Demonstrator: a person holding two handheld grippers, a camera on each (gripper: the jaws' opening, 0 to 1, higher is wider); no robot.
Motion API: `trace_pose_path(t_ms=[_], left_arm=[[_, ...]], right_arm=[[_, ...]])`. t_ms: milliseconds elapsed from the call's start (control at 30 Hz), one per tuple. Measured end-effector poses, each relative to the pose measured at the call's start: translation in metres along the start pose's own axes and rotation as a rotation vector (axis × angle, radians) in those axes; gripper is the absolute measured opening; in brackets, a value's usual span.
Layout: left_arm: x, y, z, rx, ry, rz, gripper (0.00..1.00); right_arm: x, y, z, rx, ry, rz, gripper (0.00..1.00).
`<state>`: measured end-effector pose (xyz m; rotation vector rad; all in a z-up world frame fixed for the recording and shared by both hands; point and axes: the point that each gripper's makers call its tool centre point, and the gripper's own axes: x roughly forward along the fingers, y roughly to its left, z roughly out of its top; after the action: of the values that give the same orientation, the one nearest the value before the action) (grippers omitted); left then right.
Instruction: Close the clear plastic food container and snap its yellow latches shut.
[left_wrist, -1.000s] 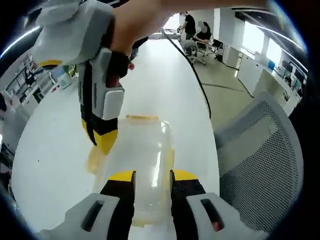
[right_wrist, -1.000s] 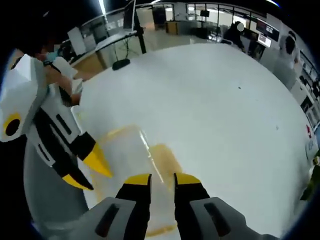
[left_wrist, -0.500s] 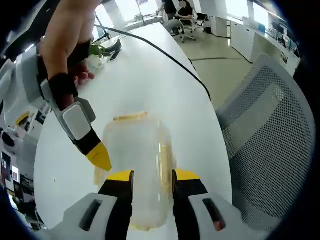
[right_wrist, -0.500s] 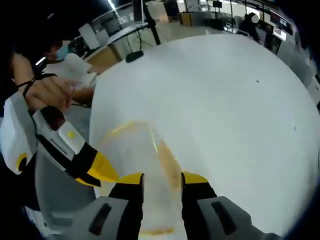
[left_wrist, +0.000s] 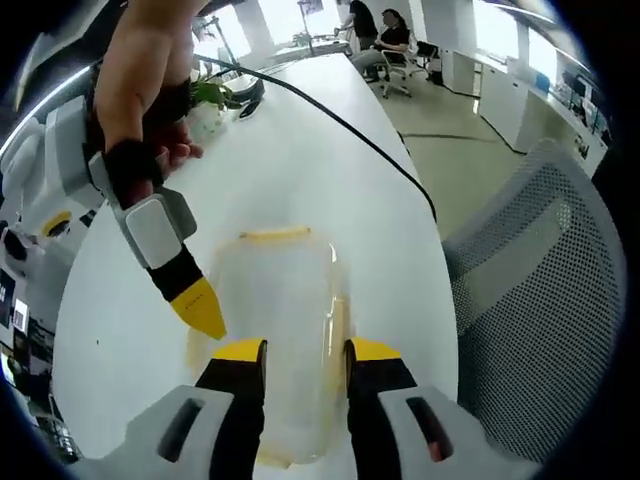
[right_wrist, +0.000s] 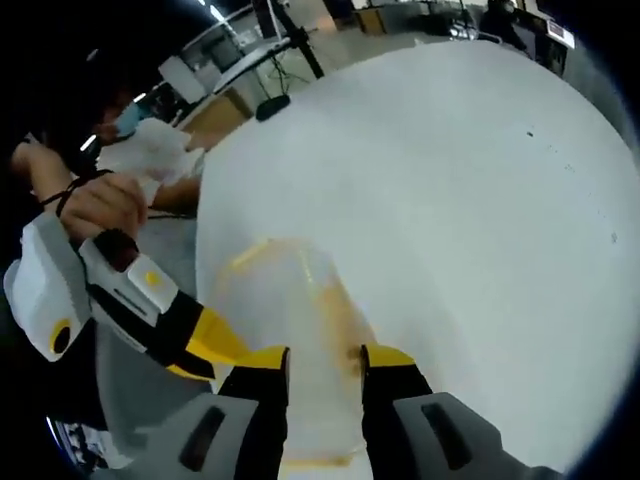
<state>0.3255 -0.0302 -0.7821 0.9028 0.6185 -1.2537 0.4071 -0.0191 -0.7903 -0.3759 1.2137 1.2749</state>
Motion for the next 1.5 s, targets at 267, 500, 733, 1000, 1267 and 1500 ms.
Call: trace_pose_path(t_ms=[267,500,733,1000,1267,1500], left_arm=[[0.001,0.001,0.000,-0.023,0.011,0.000,0.30],[0.001,0.001,-0.001,-0.032,0.016,0.002,0.29],[0.001,0.000,-0.001,-0.019,0.018,0.007,0.29],[0.001,0.000,-0.001,-0.013,0.027,0.009,0.28],[-0.002,0.003,-0.006,0.021,0.040,0.062,0.27],[0.003,0.001,-0.003,0.040,0.018,0.050,0.28]], right_arm=[[0.001,0.000,-0.001,-0.003,0.037,0.019,0.26],[0.000,-0.001,-0.001,0.023,0.023,0.036,0.25],[0.001,-0.001,-0.001,0.042,0.034,0.060,0.23],[0.006,-0.001,-0.001,0.073,0.089,0.095,0.22],[0.011,0.003,-0.005,0.121,0.131,0.128,0.24],[0.009,0.003,-0.006,0.105,0.132,0.128,0.27]])
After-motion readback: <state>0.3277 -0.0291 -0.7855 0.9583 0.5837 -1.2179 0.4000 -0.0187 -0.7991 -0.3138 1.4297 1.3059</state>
